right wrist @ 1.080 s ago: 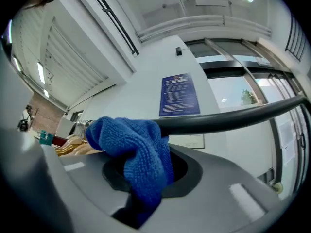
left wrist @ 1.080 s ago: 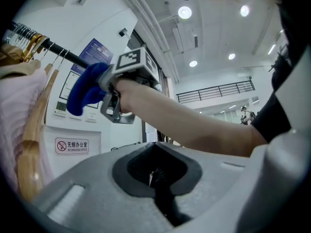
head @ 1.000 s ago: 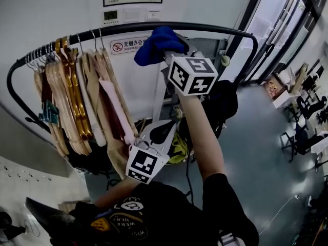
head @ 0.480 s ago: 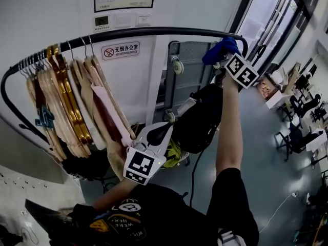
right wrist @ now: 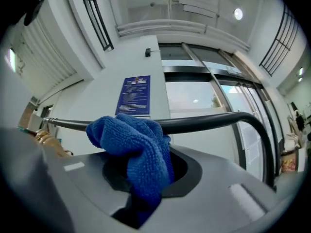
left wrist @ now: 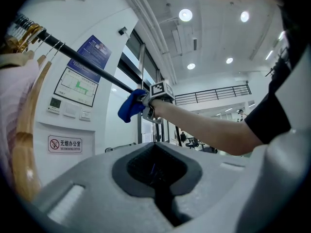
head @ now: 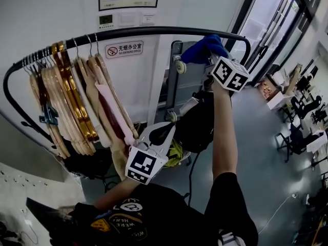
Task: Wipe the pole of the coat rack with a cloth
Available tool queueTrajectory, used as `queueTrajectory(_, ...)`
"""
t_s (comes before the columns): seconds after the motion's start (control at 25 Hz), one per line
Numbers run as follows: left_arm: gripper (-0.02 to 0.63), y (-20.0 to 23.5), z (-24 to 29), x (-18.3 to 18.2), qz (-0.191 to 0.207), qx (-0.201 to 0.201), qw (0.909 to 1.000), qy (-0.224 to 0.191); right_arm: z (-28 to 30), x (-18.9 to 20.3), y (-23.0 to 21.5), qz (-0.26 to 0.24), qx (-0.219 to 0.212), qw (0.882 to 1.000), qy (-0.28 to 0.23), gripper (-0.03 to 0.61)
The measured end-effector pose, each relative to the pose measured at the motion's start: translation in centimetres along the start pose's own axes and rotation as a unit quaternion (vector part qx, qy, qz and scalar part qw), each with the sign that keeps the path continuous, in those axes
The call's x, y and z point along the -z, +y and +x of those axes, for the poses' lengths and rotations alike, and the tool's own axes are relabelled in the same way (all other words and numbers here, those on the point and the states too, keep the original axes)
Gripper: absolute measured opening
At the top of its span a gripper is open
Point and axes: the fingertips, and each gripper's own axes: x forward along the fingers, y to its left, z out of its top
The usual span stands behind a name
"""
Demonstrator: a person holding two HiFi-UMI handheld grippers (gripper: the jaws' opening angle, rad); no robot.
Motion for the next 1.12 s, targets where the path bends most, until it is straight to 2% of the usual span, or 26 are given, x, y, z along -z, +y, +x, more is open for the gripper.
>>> queueTrajectory(0.2, -0.006, 0.4, -1.3, 0.2, 0.005, -0.008, 1.0000, 0.003, 0.7, 0.7, 13.3, -0.033, -0.123, 0.992, 0.012, 0.080)
queueTrajectory(0.4, -0.006, 1.2, -2.4, 0.2, 0.007, -0.016, 0.9998, 0.004, 1.4, 1.4, 25.4, -0.065, -0.235, 0.970, 0.011, 0.080)
queueTrajectory(0.48, -0.006, 1.3, -2.7, 0.3, 0.006, -0.017, 0.9998, 0.006, 1.8, 1.8, 29.1, -0.072, -0.269, 0.960, 0.016, 0.080)
queueTrajectory(0.6, -0.006, 1.5, -3.0, 0.4, 0.006, -0.019, 0.9998, 0.007, 2.4, 2.2, 31.8, -0.048, -0.295, 0.954, 0.027, 0.080)
queueTrajectory(0.72, -0.006, 1.5, -3.3, 0.3, 0.004, -0.020, 0.9998, 0.007, 2.8, 2.3, 30.1, -0.019, -0.281, 0.959, 0.029, 0.080)
queueTrajectory(0.84, -0.006, 1.4, -3.3, 0.3, 0.003, -0.016, 0.9998, 0.008, 3.0, 2.1, 25.0, -0.005, -0.233, 0.972, 0.030, 0.080)
queueTrajectory(0.96, -0.006, 1.0, -2.8, 0.3, 0.002, -0.004, 1.0000, 0.004, 2.7, 1.6, 18.0, -0.001, -0.170, 0.985, 0.031, 0.081)
queueTrajectory(1.12, -0.006, 0.4, -2.0, 0.6, -0.004, 0.009, 0.9999, 0.003, 1.1, 0.9, 6.0, 0.015, -0.059, 0.998, 0.031, 0.081)
